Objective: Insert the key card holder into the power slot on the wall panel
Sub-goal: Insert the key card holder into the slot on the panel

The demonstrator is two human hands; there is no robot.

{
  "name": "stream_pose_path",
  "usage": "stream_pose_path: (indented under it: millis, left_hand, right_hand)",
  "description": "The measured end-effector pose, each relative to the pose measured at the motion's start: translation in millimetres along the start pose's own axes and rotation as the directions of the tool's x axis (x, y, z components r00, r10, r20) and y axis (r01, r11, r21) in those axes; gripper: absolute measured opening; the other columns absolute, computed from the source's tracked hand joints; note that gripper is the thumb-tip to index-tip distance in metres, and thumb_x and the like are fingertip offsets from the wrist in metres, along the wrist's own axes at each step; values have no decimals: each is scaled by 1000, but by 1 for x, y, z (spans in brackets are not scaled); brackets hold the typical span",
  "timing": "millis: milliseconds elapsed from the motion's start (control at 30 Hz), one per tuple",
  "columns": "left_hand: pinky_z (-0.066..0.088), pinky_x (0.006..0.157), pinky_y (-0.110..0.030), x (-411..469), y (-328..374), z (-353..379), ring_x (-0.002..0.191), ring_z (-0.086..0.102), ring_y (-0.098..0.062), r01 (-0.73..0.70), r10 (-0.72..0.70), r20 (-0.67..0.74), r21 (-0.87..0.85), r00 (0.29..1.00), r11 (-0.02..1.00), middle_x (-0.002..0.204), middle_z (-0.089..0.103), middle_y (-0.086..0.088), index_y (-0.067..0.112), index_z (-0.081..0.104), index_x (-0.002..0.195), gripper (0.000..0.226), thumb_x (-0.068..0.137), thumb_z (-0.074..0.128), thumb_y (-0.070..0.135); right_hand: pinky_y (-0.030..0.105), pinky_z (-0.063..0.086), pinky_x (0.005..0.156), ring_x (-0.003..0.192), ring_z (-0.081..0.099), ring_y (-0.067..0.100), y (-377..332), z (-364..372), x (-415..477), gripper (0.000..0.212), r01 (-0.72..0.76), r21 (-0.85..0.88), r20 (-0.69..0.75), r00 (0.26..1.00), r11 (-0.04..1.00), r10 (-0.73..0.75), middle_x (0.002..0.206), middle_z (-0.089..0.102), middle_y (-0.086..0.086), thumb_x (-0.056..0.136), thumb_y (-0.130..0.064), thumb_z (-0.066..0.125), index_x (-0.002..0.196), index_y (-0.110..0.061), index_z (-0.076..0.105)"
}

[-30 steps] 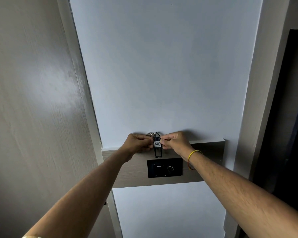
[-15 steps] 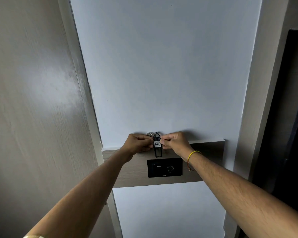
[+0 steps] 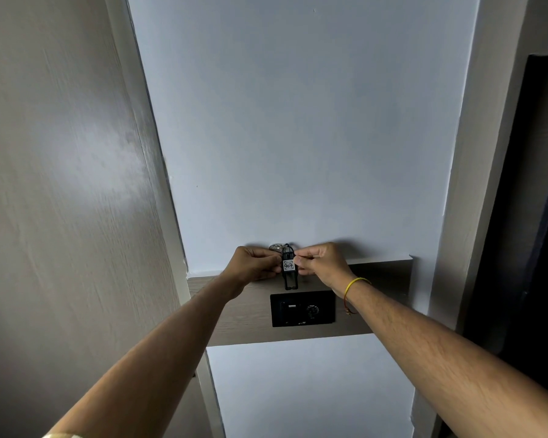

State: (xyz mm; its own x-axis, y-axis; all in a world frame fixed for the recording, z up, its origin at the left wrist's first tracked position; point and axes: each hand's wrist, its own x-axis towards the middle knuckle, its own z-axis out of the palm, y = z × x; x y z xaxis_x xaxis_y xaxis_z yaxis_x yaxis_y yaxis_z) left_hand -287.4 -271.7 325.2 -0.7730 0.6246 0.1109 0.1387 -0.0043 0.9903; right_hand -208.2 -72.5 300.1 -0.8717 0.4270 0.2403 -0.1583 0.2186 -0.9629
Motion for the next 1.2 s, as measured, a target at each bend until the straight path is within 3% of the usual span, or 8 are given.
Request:
stream_pose_path:
  millis: [233, 400, 533, 667, 800, 933, 1067, 1200]
  left_hand:
    - [64, 76, -28, -1, 4, 5, 71, 73, -17, -27, 27, -23, 7, 999, 1000, 76, 78, -13, 12, 84, 86, 9, 89, 78, 6]
    - [57, 79, -35, -13, -4, 11, 75, 66, -23, -131, 140, -91, 106, 986, 986, 82, 74, -19, -4, 81, 93, 10, 89, 74, 3]
    - [55, 76, -30, -26, -17, 14, 71, 66, -13, -171, 199, -85, 263, 976, 950, 75, 76, -11, 3, 82, 81, 10, 86, 75, 7]
    - [50, 73, -30, -33, -32, 23, 70, 64, -11, -156, 205, -94, 379, 974, 912, 76, 79, -14, 9, 82, 75, 11, 84, 76, 12]
    - [52, 70, -26, -35, -41, 31, 69, 67, -4, -151, 238, -136, 461, 962, 875, 74, 79, 3, 17, 85, 82, 10, 84, 76, 14]
    - [50, 65, -22, -38, -45, 34, 67, 65, 1, -149, 279, -157, 554, 948, 819, 79, 82, 5, 19, 86, 88, 10, 85, 77, 16]
    - [34, 53, -15, -41, -49, 32, 52, 49, 7, -197, 345, -140, 602, 928, 774, 57, 68, 17, 18, 84, 80, 11, 84, 75, 15]
    - [31, 52, -11, -41, -49, 30, 50, 46, 9, -172, 327, -163, 596, 931, 785, 48, 58, 23, 21, 85, 84, 11, 85, 75, 18]
  right_hand:
    - [22, 64, 65, 70, 73, 10, -8, 1, -2, 27, 10, -54, -28, 1000, 999, -11, 84, 76, 4, 85, -1, 79, 111, 5, 76]
    - [39, 66, 73, 78, 76, 25, -5, 10, -17, 16, 120, -189, -87, 987, 975, -139, 82, 76, 4, 85, -1, 78, 100, -6, 80]
    - [38, 66, 74, 74, 78, 14, 12, 11, -33, 12, 183, -329, -107, 968, 926, -229, 79, 80, -1, 81, -9, 80, 92, -13, 82]
    - [35, 64, 75, 69, 74, 9, 25, 10, -47, 9, 210, -413, -92, 958, 886, -270, 73, 77, -6, 80, -8, 78, 86, -15, 80]
    - [35, 63, 76, 74, 75, 12, 31, 9, -53, 6, 229, -501, -82, 947, 835, -309, 77, 78, -4, 81, -9, 76, 86, -13, 78]
    - [37, 62, 74, 75, 74, 15, 38, 10, -59, 5, 253, -544, -44, 943, 800, -329, 78, 78, -3, 83, -11, 76, 86, -14, 75]
    - [39, 61, 70, 74, 72, 18, 42, 16, -62, 7, 289, -560, -42, 926, 776, -375, 77, 77, -2, 83, -9, 75, 86, -14, 74]
    - [39, 60, 68, 74, 71, 19, 44, 17, -59, 7, 326, -564, -32, 910, 759, -414, 77, 76, -1, 83, -9, 73, 87, -15, 73]
